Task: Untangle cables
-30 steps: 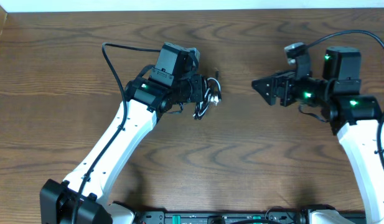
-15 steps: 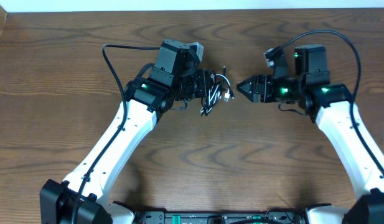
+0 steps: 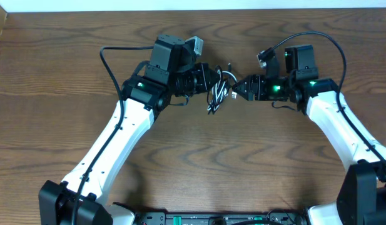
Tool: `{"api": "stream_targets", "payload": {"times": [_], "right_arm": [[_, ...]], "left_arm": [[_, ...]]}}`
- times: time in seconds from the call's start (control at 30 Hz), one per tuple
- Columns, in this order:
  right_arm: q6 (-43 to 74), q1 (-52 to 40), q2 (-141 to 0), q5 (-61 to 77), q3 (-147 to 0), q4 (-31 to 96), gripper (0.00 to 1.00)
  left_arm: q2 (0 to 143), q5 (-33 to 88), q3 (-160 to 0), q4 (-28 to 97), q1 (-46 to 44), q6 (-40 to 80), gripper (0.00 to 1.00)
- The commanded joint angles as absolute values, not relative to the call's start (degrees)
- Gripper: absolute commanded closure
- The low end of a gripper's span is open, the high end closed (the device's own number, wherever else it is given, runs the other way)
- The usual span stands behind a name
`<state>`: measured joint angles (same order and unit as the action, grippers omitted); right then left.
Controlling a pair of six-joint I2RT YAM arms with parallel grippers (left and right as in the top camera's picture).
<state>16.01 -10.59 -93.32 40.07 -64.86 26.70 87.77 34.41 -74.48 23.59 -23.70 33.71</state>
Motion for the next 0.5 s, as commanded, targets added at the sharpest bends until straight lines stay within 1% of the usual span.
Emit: {"api": "stream_targets", "payload": {"times": [0.0, 0.13, 0.23, 0.3, 0.47], "right_arm": [[16.4, -11.0, -93.3, 43.8, -65.9, 25.5, 0.31], [19.4, -10.9, -93.3, 45.8, -65.9, 23.3, 0.3], [20.9, -11.0, -93.3, 45.8, -65.9, 22.9, 0.35], [21.0, -11.0, -93.5, 45.6, -65.9, 23.0, 0.37], [21.0, -11.0, -95.4, 41.1, -65.9, 24.3, 0.43]], "left_arm": [[87.7, 36.5, -75.2, 23.2, -23.4, 35.2, 0.93], [87.7, 36.5, -75.2, 23.2, -23.4, 35.3, 0.93], [87.7, 36.5, -75.2, 23.2, -23.4, 35.6, 0.92], [87.7, 36.5, -75.2, 23.2, -23.4, 36.2, 0.93], [87.7, 36.5, -75.2, 23.0, -23.4, 36.6, 0.93]]}}
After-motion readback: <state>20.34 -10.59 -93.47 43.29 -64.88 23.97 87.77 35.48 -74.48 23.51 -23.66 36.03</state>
